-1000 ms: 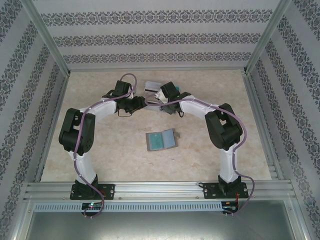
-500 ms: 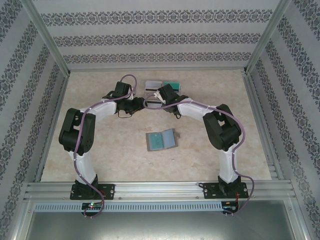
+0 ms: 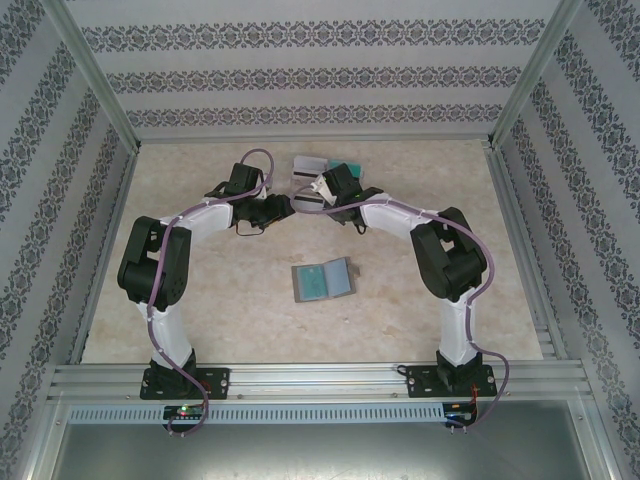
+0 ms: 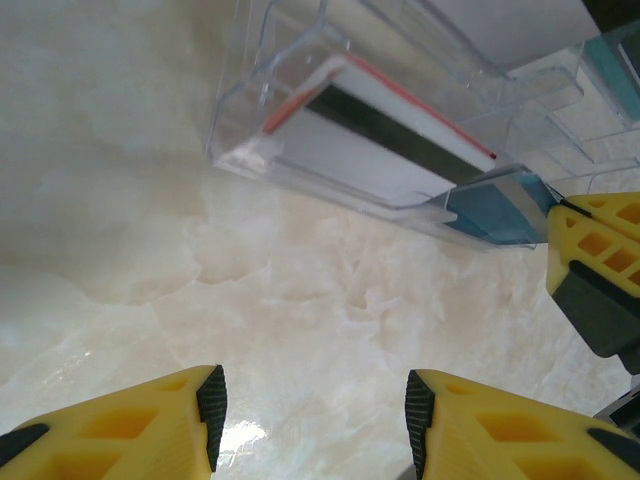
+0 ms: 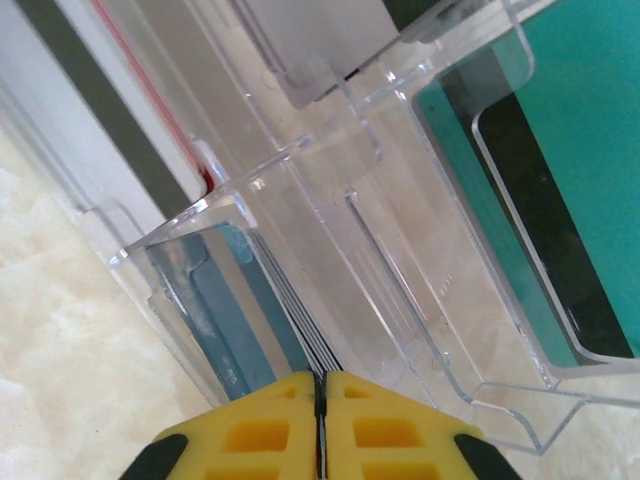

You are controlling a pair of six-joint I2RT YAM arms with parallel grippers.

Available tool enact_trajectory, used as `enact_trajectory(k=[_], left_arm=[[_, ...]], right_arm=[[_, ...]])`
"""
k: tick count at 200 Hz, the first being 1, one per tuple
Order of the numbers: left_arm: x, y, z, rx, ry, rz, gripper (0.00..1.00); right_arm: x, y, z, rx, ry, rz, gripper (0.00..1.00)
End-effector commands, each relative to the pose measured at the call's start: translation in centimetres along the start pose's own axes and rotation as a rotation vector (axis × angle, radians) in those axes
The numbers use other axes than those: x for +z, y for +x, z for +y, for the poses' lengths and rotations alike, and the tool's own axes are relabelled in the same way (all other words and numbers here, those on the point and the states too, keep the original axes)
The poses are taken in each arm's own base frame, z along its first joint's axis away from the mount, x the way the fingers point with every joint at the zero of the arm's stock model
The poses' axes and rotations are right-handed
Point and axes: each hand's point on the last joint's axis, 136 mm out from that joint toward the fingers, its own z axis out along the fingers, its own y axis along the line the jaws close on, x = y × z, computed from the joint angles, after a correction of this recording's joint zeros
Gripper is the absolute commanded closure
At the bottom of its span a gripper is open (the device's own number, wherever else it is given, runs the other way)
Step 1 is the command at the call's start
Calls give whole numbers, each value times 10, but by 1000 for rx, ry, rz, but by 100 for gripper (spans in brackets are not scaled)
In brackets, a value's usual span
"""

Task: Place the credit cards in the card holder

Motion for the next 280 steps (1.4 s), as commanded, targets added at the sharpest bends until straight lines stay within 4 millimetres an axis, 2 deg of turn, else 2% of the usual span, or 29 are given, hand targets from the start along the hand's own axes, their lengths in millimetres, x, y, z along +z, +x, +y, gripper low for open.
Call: enact_trajectory(k=[1,48,168,280], left_arm=[[-7,-6,-7,4,24,-25,47],[-7,-5,-7,2,22,-24,48],[-7,-5,-8,1,29,-26,47],[-2,-12,-34,24,119,-23,48]], right_arm=[[-2,8,1,34,-41,19,93],[-6,3,0,76,-83,-9,100],[-30,-9,-14,244,-266,-89,100],[-44,-23,-28,392,-444,-178,100]])
